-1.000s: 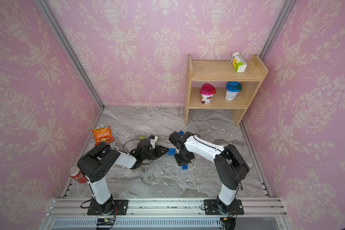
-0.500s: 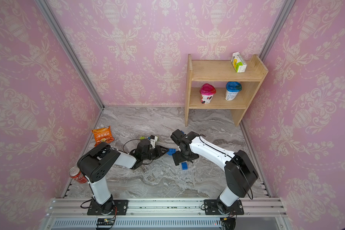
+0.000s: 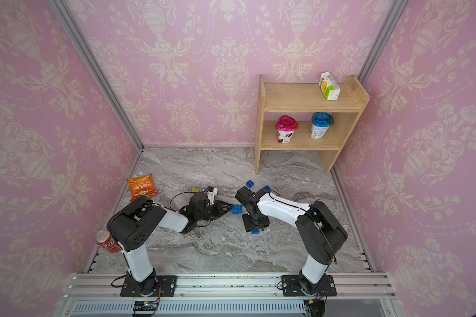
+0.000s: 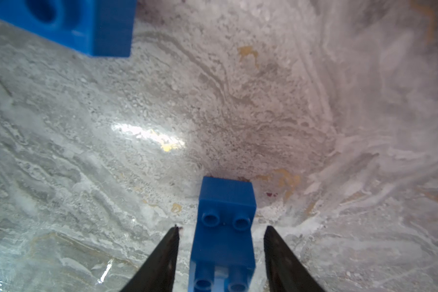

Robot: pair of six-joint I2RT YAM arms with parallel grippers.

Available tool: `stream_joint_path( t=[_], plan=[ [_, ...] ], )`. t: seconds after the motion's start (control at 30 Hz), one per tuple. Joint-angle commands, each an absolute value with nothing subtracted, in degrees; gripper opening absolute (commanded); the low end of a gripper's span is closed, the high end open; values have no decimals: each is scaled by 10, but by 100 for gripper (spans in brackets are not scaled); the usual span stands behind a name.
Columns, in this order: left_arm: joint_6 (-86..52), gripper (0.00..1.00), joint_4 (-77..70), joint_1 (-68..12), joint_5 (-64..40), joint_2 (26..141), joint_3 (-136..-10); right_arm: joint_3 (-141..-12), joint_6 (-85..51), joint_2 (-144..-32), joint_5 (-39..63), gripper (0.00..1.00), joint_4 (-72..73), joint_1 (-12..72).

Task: Assemble the letter v with lego
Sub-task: Pick up the lego brick from the center of the board.

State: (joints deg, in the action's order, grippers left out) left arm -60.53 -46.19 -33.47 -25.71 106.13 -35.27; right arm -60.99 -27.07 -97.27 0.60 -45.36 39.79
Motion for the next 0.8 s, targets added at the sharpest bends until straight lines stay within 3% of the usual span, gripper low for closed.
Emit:
stream_joint_path(
  t=[0.0,0.5,0.7,0.77],
  plan=[
    [-600,27,-433,-333,-261,1072,-343,-587,-285,-967,7,55,-423,401],
    [-599,27,-427,-333,-261,1071,-345,-561,-284,-961,-17,41,-393,406],
    [-599,27,-429,-333,-262,1071,-344,-566,-262,-951,-18,18,-403,405],
    [-599,27,-428,-333,-260,1072,-345,-582,-223,-937,-20,6,-412,399]
  ],
)
